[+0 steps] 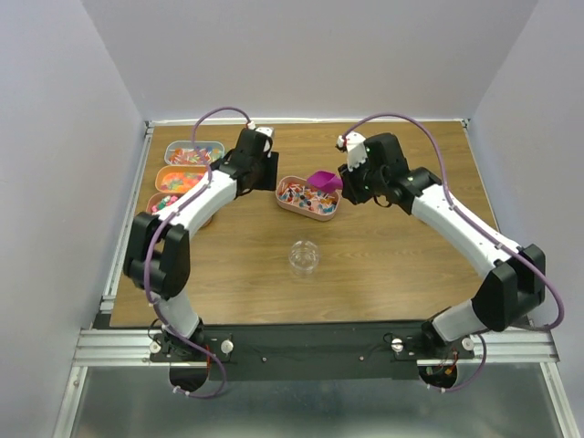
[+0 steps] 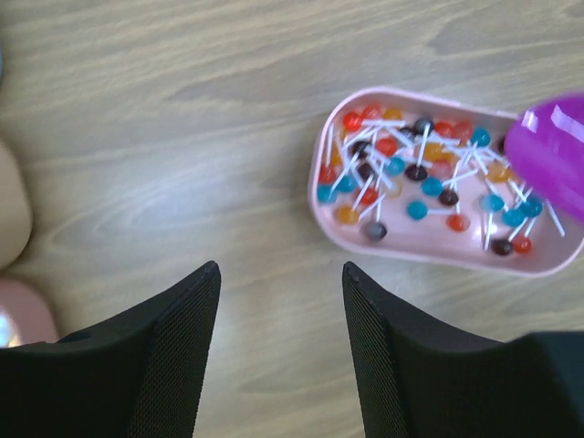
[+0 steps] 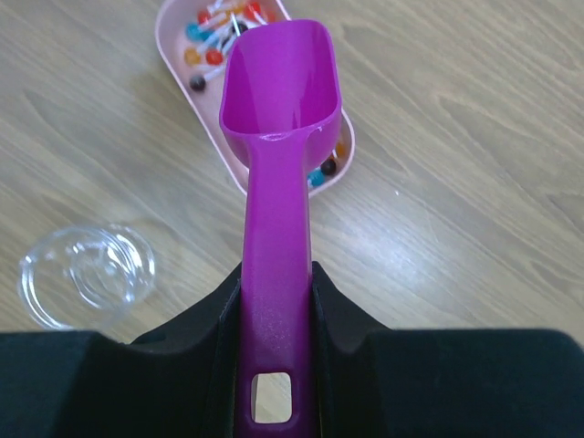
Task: Pack the candies
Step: Scoop the fake candies from the storage box.
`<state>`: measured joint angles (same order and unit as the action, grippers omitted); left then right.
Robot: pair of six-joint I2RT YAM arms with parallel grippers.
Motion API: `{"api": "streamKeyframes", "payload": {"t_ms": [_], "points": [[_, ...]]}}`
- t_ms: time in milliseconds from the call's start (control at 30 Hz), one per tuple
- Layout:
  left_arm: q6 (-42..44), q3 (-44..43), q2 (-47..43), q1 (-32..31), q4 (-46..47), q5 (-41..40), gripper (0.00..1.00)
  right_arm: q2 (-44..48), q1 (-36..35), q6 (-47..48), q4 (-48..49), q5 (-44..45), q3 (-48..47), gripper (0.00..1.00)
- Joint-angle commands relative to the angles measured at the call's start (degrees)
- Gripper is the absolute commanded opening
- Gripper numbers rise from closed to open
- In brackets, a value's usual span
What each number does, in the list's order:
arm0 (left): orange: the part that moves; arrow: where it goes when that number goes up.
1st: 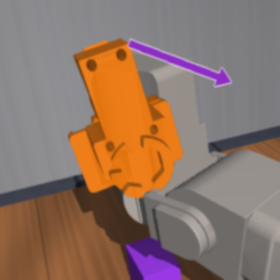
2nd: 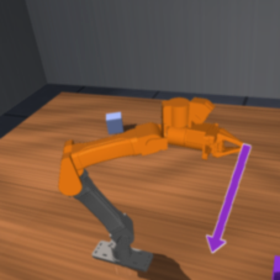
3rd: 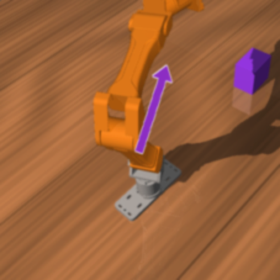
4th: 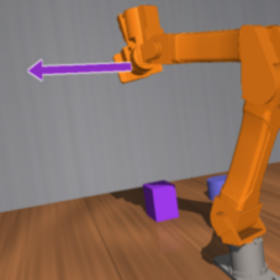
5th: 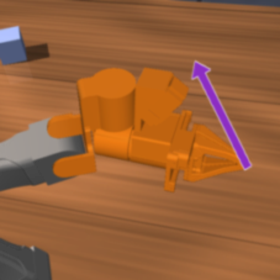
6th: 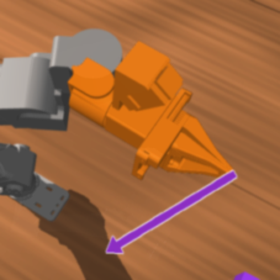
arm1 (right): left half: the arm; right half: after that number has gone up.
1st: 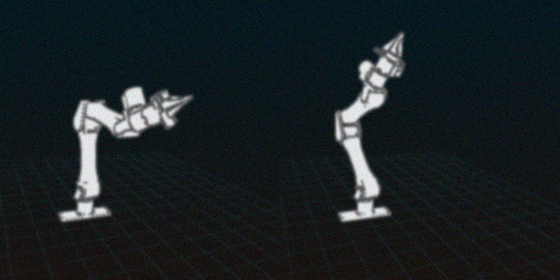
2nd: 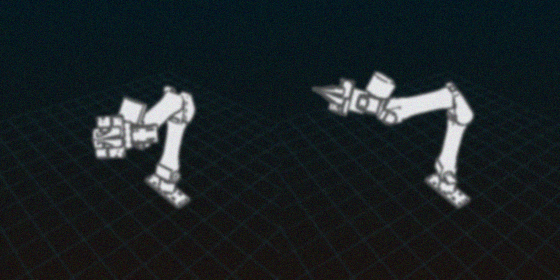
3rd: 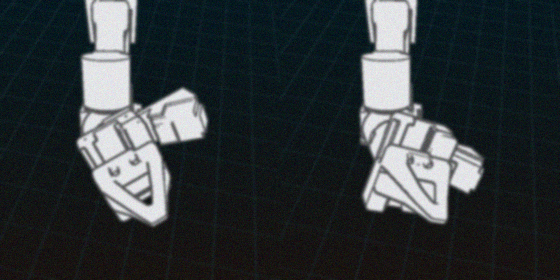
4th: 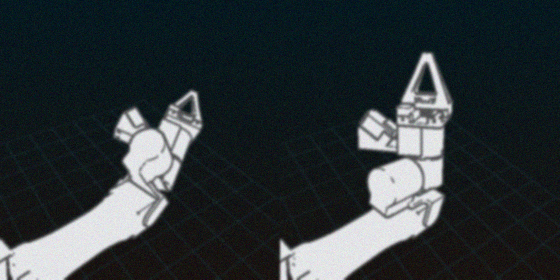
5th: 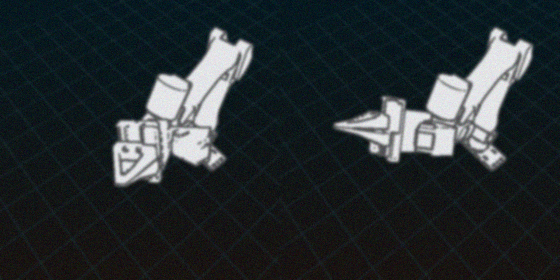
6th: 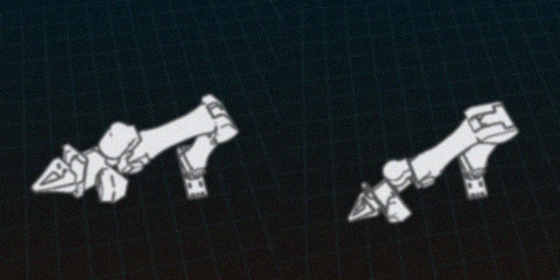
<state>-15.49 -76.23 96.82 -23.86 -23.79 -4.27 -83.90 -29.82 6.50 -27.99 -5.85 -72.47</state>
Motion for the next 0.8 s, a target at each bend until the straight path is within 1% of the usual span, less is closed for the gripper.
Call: {"api": "streamKeyframes", "payload": {"t_ms": [0,33,133,333,467,533,567,767], "points": [[3.4,-5.9,6.7,-0.3,-0.4,3.8,0.62,-3.9,1.3,8.4,-14.9,-2.9,-7.9,0.01],[3.6,-6.8,7.2,-0.2,-0.3,4.0,0.62,-4.5,1.3,9.1,-18.4,-3.1,-8.9,0.01],[4.5,-8.6,8.7,-0.1,-0.8,3.0,0.62,-7.3,1.3,11.4,-24.6,-3.1,-13.6,0.01],[5.6,-10.3,11.2,0.2,-0.9,3.0,0.62,-12.4,1.3,14.2,-31.9,-1.5,-21.8,0.01],[5.6,-10.3,12.3,0.2,-0.2,4.0,0.62,-16.6,1.3,15.4,-35.2,0.1,-26.2,0.01],[5.6,-10.6,13.0,0.3,0.1,4.0,0.62,-18.4,1.4,15.9,-36.3,0.0,-26.9,0.01],[5.6,-10.7,13.3,0.3,0.1,5.6,0.62,-18.8,1.3,16.3,-36.2,0.0,-27.5,0.01],[5.6,-13.2,15.8,0.3,-0.2,8.1,0.61,-21.6,1.3,18.4,-36.1,-0.2,-27.8,0.01]]}}
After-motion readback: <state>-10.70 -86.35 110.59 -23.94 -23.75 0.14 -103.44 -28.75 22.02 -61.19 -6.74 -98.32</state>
